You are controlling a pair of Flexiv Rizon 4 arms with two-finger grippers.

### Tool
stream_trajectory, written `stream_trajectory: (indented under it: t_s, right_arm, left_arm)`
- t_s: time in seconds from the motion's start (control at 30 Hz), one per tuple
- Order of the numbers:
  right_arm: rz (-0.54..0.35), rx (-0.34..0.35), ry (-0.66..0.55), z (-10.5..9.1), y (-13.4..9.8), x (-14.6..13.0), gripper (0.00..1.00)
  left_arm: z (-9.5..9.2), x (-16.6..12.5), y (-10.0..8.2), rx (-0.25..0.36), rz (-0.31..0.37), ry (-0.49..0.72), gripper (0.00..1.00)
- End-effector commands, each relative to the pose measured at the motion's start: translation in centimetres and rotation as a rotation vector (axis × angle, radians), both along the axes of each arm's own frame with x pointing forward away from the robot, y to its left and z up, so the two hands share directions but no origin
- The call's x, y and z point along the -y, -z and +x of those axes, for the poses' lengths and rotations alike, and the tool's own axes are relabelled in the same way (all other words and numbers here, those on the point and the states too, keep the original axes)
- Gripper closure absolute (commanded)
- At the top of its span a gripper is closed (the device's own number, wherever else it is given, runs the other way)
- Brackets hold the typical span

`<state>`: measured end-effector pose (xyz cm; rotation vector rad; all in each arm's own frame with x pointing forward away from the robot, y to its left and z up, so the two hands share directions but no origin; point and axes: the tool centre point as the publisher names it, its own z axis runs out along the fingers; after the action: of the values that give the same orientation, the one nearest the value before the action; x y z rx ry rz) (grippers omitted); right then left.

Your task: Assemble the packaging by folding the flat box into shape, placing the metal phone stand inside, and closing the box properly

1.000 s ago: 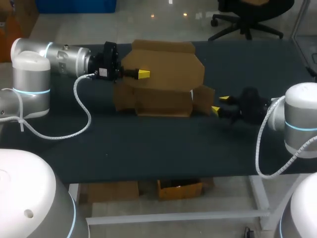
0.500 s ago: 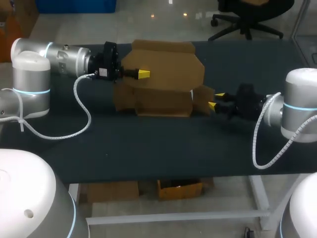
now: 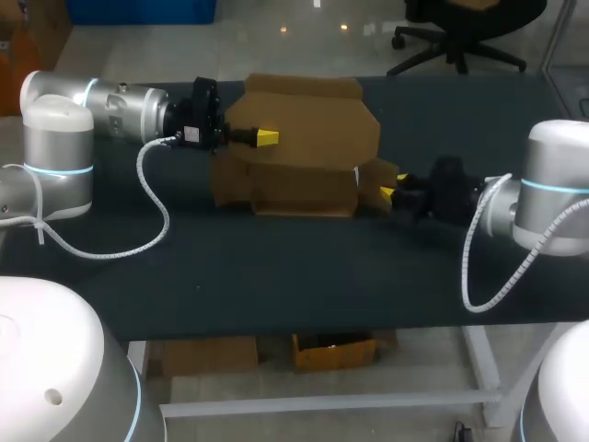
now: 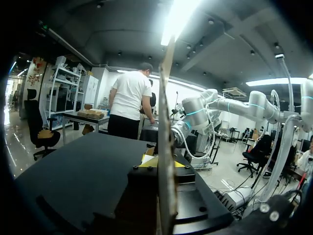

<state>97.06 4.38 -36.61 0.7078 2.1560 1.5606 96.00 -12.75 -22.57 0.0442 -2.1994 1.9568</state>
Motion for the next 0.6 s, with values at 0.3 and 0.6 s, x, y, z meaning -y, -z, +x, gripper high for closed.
stream_trajectory:
  t_s: [0.3, 0.6]
  right_arm:
    - [0.028, 0.029, 0.022, -0.62, 0.36, -0.12, 0.84]
    - [0.041, 0.041, 0.033, -1.15, 0.38, -0.08, 0.96]
  left_arm:
    - [0.03, -0.11, 0.36, 0.000, 0.002, 0.001, 1.00]
    - [0.03, -0.11, 0.36, 0.000, 0.002, 0.001, 1.00]
